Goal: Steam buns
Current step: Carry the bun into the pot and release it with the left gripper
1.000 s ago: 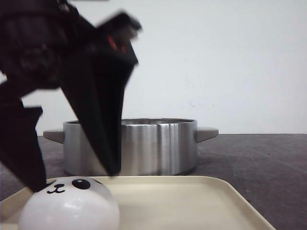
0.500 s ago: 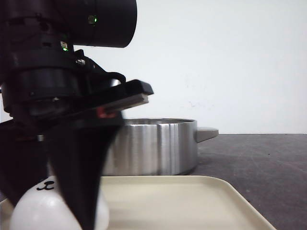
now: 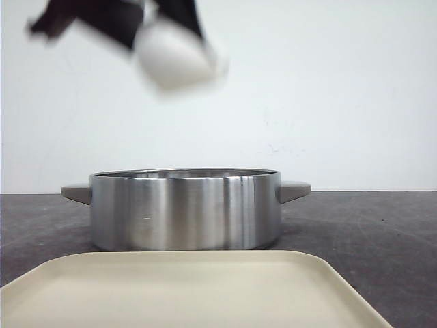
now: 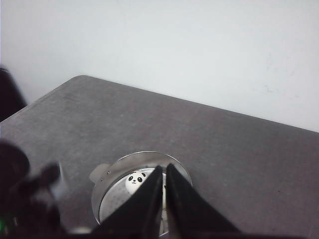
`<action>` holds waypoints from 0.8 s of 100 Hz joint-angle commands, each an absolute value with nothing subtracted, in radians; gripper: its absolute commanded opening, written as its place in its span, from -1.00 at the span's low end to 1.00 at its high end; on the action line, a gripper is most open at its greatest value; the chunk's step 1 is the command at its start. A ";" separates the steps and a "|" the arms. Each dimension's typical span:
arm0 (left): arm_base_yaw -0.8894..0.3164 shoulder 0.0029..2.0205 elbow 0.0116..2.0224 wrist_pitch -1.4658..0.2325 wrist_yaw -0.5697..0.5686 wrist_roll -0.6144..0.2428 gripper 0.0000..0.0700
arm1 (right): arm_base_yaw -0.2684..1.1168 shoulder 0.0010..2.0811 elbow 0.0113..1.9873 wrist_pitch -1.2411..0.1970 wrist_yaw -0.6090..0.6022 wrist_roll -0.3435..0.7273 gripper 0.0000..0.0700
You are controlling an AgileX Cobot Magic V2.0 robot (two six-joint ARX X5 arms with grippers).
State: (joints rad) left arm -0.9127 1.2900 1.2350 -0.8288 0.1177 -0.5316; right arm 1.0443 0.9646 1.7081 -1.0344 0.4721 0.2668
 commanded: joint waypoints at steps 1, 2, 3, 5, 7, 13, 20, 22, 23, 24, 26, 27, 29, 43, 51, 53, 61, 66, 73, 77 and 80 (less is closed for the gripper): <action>-0.885 1.328 1.322 -0.860 0.093 -0.443 -0.97 | 1.056 0.978 1.722 -1.026 0.475 0.273 -0.99; -0.879 1.331 1.333 -0.865 0.090 -0.434 -0.97 | 1.056 0.979 1.722 -1.026 0.475 0.273 -0.99; -0.871 1.334 1.345 -0.871 0.086 -0.426 -0.97 | 1.056 0.979 1.722 -1.026 0.475 0.273 -0.99; -0.857 1.341 1.365 -0.879 0.079 -0.412 -0.97 | 1.056 0.979 1.722 -1.027 0.475 0.273 -0.99; -0.842 1.350 1.385 -0.889 0.075 -0.398 -0.97 | 1.056 0.979 1.722 -1.028 0.475 0.273 -0.99; -0.797 1.379 1.428 -0.906 0.075 -0.361 -0.97 | 1.056 0.980 1.722 -1.028 0.475 0.273 -0.99; -0.732 1.426 1.470 -0.927 0.075 -0.316 -0.97 | 1.056 0.982 1.721 -1.028 0.475 0.273 -0.99; -0.715 1.440 1.478 -0.929 0.075 -0.303 -0.97 | 1.056 0.986 1.721 -1.028 0.475 0.273 -0.99; -0.707 1.447 1.481 -0.929 0.075 -0.297 -0.97 | 1.056 0.986 1.721 -1.028 0.475 0.273 -0.99; -0.704 1.450 1.481 -0.929 0.075 -0.295 -0.97 | 1.056 0.986 1.721 -1.028 0.475 0.273 -0.99; -0.689 1.465 1.485 -0.928 0.075 -0.287 -0.97 | 1.056 0.986 1.721 -1.029 0.475 0.273 -0.99; -0.682 1.472 1.486 -0.927 0.075 -0.283 -0.97 | 1.056 0.986 1.721 -1.030 0.475 0.273 -0.99; -0.669 1.488 1.488 -0.925 0.075 -0.276 -0.97 | 1.056 0.986 1.721 -1.033 0.475 0.273 -0.99; -0.599 1.605 1.489 -0.920 0.075 -0.248 -0.97 | 1.056 0.993 1.721 -1.052 0.476 0.274 -0.99; -0.581 1.670 1.489 -0.915 0.074 -0.242 -0.97 | 1.056 1.000 1.721 -1.061 0.476 0.279 -0.99; -0.578 1.686 1.489 -0.912 0.074 -0.242 -0.97 | 1.056 1.000 1.721 -1.065 0.476 0.281 -0.99; -0.571 1.742 1.489 -0.894 0.074 -0.243 -0.95 | 1.056 1.006 1.720 -1.068 0.480 0.281 -0.99; -0.569 1.773 1.489 -0.878 0.075 -0.244 -0.95 | 1.056 1.007 1.721 -1.068 0.480 0.281 -0.99; -0.569 1.805 1.489 -0.865 0.075 -0.244 -0.91 | 1.056 1.013 1.721 -1.067 0.480 0.282 -0.99; -0.569 1.821 1.489 -0.863 0.074 -0.244 -0.91 | 1.056 1.013 1.721 -1.068 0.480 0.284 -0.99; -0.569 1.831 1.489 -0.864 0.074 -0.244 -0.91 | 1.056 1.013 1.720 -1.068 0.480 0.286 -0.99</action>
State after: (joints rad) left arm -0.5640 1.8011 1.4742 -0.8696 0.0761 -0.2535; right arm 1.0443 1.0023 1.7065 -1.0737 0.4747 0.2695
